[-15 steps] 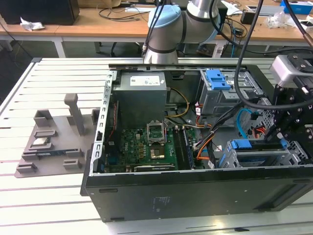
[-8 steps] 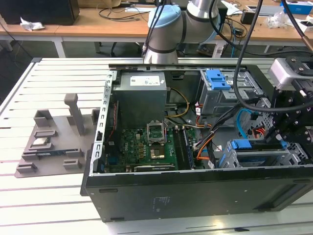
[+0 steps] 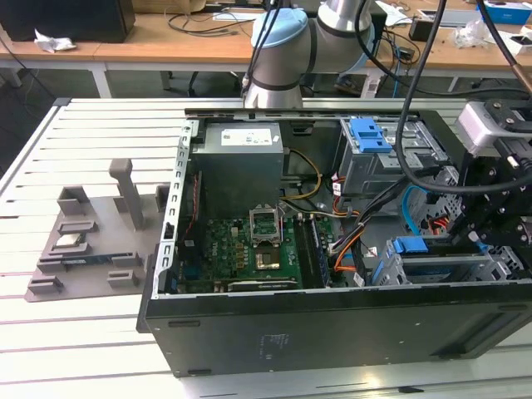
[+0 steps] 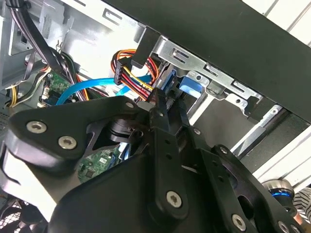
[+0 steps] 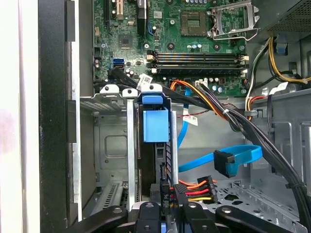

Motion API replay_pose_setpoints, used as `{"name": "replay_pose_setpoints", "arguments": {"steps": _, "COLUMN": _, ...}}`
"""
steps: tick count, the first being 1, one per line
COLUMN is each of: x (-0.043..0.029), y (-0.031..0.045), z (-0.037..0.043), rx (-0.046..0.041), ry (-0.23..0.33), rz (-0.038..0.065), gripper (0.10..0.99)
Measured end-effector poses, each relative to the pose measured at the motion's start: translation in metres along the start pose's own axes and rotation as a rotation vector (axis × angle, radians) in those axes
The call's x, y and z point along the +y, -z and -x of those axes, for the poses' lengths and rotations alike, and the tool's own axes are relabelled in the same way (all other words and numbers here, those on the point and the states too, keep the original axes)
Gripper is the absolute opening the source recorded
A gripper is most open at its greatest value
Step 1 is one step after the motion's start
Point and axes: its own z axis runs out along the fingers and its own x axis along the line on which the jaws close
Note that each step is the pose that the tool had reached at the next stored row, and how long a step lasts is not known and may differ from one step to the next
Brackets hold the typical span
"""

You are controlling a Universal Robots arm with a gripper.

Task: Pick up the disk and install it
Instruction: 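Insert the first disk wire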

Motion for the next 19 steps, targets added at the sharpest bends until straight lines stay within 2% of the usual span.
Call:
{"name": "replay_pose_setpoints", "arguments": {"steps": 4, "x": 0.0002, "y": 0.0036, "z": 0.0002, "rx": 0.0005, "ry": 0.0, "rz": 0.0, "gripper": 0.239}}
{"name": "replay_pose_setpoints", "arguments": {"steps": 7, "x": 0.0007, "y": 0.0141, "z": 0.0012, "rx": 0.0005, "ry": 0.0, "rz": 0.0, "gripper": 0.239}}
{"name": "replay_pose_setpoints", "arguments": {"steps": 8, "x": 0.001, "y": 0.0199, "z": 0.0023, "rx": 0.0006, "ry": 0.0, "rz": 0.0, "gripper": 0.239}}
{"name": "replay_pose_setpoints", "arguments": {"steps": 11, "x": 0.0015, "y": 0.0275, "z": 0.006, "rx": 0.0015, "ry": 0.0, "rz": 0.0, "gripper": 0.239}}
{"name": "replay_pose_setpoints", "arguments": {"steps": 12, "x": 0.0017, "y": 0.0297, "z": 0.0078, "rx": 0.0024, "ry": 0.0, "rz": 0.0, "gripper": 0.224}}
{"name": "replay_pose_setpoints", "arguments": {"steps": 14, "x": 0.0023, "y": 0.0382, "z": 0.0111, "rx": 0.0047, "ry": 0.0, "rz": 0.0, "gripper": 0.106}}
{"name": "replay_pose_setpoints", "arguments": {"steps": 17, "x": 0.0031, "y": 0.0537, "z": 0.0142, "rx": 0.0065, "ry": 0.0, "rz": 0.0, "gripper": 0.106}}
{"name": "replay_pose_setpoints", "arguments": {"steps": 19, "x": 0.0032, "y": 0.0566, "z": 0.0143, "rx": 0.0066, "ry": 0.0, "rz": 0.0, "gripper": 0.106}}
